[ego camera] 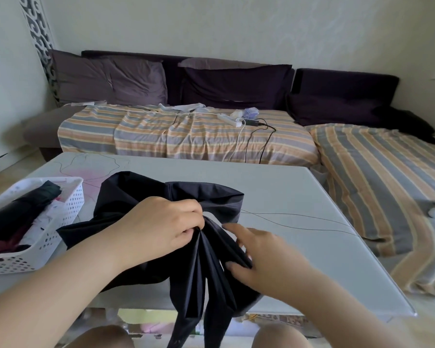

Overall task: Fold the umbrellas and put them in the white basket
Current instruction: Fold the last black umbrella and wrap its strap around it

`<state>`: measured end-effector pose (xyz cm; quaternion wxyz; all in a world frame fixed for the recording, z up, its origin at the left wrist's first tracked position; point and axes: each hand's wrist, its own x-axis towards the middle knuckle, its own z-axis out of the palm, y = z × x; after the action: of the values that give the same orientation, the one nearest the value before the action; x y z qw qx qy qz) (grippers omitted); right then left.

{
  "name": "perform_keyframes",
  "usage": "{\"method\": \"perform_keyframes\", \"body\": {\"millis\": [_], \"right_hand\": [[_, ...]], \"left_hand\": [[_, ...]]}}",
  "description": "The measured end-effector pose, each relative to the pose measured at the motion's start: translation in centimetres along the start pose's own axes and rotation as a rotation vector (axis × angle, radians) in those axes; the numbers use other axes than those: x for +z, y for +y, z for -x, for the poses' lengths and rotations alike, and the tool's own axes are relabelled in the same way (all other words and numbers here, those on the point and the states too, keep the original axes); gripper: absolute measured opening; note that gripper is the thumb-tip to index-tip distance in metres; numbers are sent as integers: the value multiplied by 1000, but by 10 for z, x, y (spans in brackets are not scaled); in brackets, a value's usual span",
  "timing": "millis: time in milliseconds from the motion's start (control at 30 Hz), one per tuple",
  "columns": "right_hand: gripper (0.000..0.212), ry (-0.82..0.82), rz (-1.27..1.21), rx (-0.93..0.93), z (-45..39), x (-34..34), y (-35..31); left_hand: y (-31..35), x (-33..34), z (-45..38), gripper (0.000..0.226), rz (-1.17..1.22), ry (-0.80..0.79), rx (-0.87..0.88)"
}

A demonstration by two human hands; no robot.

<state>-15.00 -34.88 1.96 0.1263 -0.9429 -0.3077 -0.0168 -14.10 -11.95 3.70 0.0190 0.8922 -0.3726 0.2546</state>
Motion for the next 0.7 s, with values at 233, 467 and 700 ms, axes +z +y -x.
{"method": "perform_keyframes", "body": {"millis": [233,467,700], "right_hand": [[33,-112,-313,-25,5,6,-14],[85,-176,-768,59,12,29,-46],[101,-145,-1058,103,3,47,-74]], "left_hand": [[-3,-3,5,31,-61,6,5],[8,-3,-1,26,50,-39,-167],[2,-3,-3,44,280,-169,-256]]}}
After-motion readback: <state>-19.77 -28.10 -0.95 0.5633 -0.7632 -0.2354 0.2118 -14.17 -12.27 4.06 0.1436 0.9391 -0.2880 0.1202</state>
